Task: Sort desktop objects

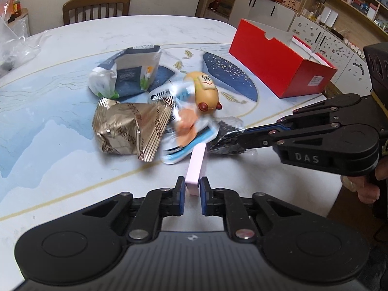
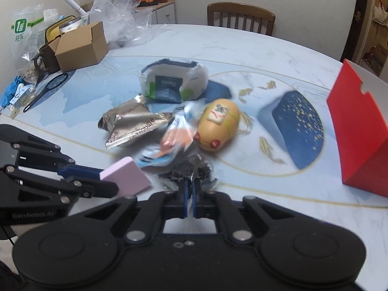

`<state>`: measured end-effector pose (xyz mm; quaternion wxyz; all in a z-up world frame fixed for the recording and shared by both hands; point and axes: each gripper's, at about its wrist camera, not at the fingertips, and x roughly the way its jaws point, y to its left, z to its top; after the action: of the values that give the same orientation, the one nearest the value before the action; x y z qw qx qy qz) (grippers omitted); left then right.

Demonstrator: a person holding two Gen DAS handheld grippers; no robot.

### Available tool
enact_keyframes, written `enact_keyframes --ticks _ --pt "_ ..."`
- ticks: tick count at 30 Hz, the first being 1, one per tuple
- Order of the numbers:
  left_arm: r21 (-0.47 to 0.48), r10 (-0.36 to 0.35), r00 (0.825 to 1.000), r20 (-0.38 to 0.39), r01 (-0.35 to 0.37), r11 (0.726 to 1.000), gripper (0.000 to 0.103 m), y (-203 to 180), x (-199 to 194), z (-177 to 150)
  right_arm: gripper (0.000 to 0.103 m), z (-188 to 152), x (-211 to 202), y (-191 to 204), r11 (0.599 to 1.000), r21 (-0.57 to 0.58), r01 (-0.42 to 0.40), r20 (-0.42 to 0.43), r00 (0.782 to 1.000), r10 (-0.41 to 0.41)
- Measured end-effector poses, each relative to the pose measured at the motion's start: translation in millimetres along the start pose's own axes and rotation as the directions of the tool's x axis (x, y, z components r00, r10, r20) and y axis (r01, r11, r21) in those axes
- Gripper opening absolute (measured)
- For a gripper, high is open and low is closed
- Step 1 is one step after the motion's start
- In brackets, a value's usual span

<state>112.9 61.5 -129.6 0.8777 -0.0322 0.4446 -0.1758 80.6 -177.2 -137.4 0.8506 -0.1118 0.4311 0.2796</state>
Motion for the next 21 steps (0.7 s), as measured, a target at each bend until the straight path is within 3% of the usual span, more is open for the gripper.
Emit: enact_keyframes --ticks 4,8,9,16,21 --pt "-0.005 0.001 1.000 -0.004 -0.001 1.000 0.009 0.5 1.8 0.3 0.011 -2.7 1.3 -1.4 1.000 -0.020 0.002 -0.013 1.000 -0.003" --pt "-0.004 0.002 1.000 -0.010 -0.002 1.000 0.009 -0.7 3.5 -0.4 0.065 -0.9 1.6 -2.8 1.000 -0.006 0.019 0.005 1.000 -0.019" --pt "-0.003 0.003 1.000 -0.012 -0.003 1.000 0.009 -0.5 3.8 -0.7 0.073 -0.3 1.7 -3.4 1.000 -0.001 0.018 0.015 1.000 -0.018" --pt "0.004 0.008 1.000 -0.019 -0.008 1.000 0.009 -0.6 6.7 -0.7 0.072 5.9 21.5 -4.5 1.000 0.011 0.009 -0.016 1.000 -0.008" --pt "-0.001 0.008 1.000 -0.017 -0.008 1.000 0.009 0.3 7.1 -0.5 0.056 3.0 26.7 -8.3 1.000 0.028 -0.009 -0.039 0.999 0.010"
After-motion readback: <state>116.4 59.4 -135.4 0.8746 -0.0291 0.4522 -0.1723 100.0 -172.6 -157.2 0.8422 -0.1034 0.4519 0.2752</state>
